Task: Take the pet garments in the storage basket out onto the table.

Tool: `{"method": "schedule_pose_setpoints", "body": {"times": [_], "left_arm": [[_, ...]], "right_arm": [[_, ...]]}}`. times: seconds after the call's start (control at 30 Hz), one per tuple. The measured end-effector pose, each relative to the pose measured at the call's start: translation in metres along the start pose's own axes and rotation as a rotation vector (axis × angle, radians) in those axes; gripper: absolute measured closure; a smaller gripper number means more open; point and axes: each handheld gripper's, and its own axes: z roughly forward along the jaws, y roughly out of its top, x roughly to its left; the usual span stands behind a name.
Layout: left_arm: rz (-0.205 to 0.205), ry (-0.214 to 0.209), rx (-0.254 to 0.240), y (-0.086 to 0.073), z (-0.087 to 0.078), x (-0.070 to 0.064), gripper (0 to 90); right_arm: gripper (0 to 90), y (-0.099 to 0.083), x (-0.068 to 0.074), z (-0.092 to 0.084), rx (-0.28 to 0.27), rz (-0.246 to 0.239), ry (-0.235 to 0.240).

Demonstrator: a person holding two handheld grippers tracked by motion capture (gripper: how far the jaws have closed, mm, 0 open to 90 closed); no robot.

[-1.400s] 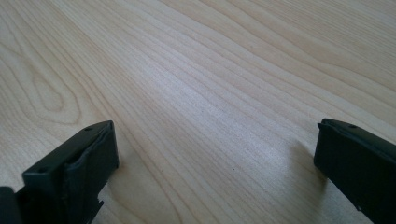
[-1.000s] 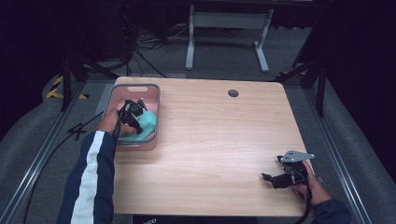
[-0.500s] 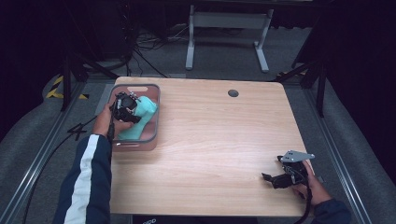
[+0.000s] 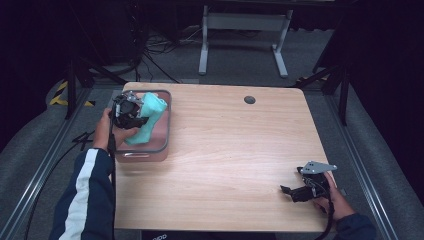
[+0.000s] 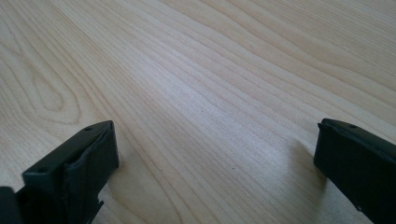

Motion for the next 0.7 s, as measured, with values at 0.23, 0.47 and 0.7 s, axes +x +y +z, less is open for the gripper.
{"method": "schedule_pose_setpoints", "body": {"times": [0.23,0.47,0.7], "left_arm": [[-0.020,-0.014,-0.084,-0.005,-0.019,0.001,72.0],[0.004,-0.019,-0.129,-0.002,-0.033,-0.006,72.2],[0.050,-0.028,-0.160,0.007,-0.044,-0.019,72.3]], "right_arm": [[0.2,0.000,0.000,0.000,0.000,0.001,0.000],[0.2,0.000,0.000,0.000,0.000,0.001,-0.001],[0.2,0.000,0.000,0.000,0.000,0.002,-0.001]]}}
